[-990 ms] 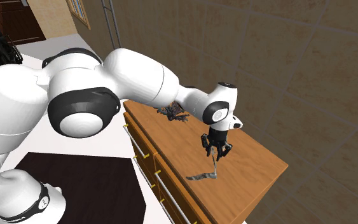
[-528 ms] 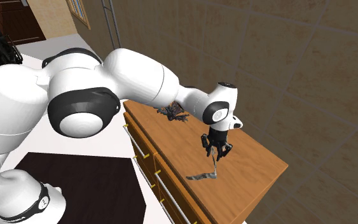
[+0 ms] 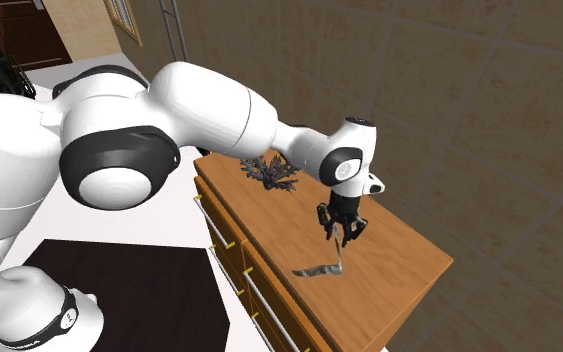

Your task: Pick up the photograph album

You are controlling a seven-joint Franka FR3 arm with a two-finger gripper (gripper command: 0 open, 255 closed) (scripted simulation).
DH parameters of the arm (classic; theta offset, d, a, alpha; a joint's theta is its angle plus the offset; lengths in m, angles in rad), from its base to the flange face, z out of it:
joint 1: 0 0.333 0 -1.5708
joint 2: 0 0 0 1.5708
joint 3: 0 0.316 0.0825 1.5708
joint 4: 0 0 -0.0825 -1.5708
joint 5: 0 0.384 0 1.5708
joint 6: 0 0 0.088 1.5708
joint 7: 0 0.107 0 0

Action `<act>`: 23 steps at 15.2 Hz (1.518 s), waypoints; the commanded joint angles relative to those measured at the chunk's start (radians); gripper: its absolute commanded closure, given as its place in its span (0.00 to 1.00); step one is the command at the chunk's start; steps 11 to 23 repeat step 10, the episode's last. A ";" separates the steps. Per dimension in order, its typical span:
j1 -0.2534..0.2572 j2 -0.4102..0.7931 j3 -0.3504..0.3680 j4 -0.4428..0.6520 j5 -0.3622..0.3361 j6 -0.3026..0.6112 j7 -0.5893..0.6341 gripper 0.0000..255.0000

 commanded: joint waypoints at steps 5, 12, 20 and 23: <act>-0.004 -0.049 0.009 0.001 0.012 -0.049 -0.013 1.00; -0.006 -0.072 0.013 0.005 0.019 -0.076 -0.020 1.00; -0.006 -0.072 0.013 0.005 0.019 -0.076 -0.020 1.00; -0.006 -0.072 0.013 0.005 0.019 -0.076 -0.020 1.00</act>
